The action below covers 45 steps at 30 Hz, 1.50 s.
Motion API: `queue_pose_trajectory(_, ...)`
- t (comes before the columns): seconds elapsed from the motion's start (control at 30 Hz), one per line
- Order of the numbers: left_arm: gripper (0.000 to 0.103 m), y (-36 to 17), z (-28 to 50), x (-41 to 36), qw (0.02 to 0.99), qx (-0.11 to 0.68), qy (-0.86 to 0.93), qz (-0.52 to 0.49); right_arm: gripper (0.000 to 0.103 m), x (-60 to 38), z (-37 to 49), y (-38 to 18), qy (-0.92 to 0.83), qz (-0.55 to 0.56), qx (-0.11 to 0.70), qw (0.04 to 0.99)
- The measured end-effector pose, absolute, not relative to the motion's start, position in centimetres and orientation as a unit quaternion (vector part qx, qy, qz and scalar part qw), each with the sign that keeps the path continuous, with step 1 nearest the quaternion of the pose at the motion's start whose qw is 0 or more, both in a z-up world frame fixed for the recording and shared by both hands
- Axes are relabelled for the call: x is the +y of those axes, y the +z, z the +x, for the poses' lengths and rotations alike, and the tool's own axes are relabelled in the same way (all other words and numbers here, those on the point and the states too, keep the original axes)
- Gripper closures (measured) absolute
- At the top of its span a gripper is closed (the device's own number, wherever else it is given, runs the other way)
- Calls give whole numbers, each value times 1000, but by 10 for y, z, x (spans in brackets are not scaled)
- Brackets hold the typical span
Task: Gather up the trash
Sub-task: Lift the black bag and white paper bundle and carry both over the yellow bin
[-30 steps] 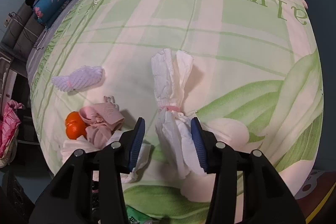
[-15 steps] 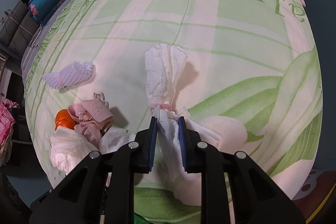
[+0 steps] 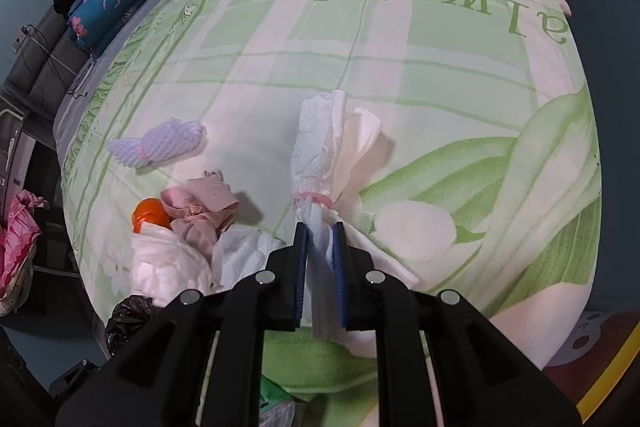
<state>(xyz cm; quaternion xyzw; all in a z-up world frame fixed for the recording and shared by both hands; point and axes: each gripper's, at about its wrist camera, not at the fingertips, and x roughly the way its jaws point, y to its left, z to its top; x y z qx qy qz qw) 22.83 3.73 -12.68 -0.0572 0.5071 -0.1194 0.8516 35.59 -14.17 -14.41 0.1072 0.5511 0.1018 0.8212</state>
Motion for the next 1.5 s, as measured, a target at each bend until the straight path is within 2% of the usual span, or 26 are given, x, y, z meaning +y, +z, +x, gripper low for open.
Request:
queue_pose_trajectory(0.77, 67, -78, 175, 65, 873, 467, -117, -77, 91, -182, 272, -53, 172, 142, 492, 842)
queue_pose_trajectory(1.5, 67, -49, 160, 14, 881, 438, -165, -71, 91, -253, 210, 8, 164, 162, 421, 877)
